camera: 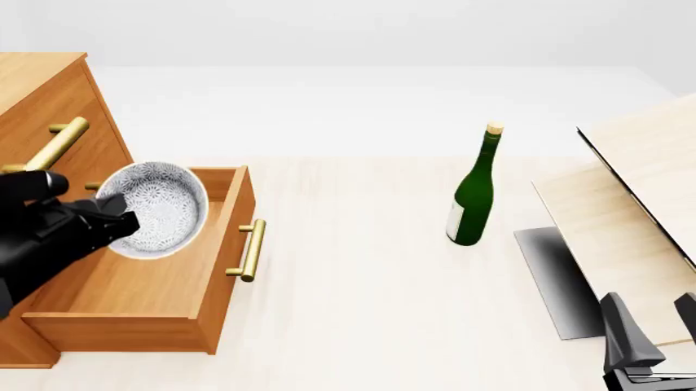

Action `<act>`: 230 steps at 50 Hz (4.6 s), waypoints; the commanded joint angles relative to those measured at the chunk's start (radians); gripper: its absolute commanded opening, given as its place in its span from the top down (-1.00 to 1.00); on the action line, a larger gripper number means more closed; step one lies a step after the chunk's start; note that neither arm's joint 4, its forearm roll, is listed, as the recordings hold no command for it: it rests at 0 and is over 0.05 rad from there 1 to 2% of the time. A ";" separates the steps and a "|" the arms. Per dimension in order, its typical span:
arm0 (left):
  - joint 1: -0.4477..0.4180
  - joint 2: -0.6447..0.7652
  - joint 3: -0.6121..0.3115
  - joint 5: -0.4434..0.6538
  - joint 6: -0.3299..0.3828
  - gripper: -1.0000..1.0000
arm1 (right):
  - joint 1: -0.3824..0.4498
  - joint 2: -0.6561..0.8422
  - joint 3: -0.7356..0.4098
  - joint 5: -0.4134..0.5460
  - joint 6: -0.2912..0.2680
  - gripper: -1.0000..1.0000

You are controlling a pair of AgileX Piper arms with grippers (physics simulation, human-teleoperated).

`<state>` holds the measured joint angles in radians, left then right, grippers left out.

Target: Put the bowl in the bottom drawer of the cabinet and close it.

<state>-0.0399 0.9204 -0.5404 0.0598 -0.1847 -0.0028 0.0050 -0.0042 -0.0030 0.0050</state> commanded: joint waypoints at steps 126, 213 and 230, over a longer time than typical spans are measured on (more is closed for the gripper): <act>0.133 0.235 0.187 -0.278 0.091 1.00 | 0.000 0.000 0.000 0.000 0.000 -1.00; 0.160 0.370 0.206 -0.375 0.097 -1.00 | -0.002 -0.003 0.000 -0.005 0.014 -1.00; 0.134 0.274 0.206 -0.301 0.091 -1.00 | -0.003 -0.003 0.000 -0.005 0.014 -1.00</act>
<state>0.1066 1.2408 -0.3349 -0.2762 -0.0922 -0.0053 0.0022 -0.0038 -0.0078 0.0186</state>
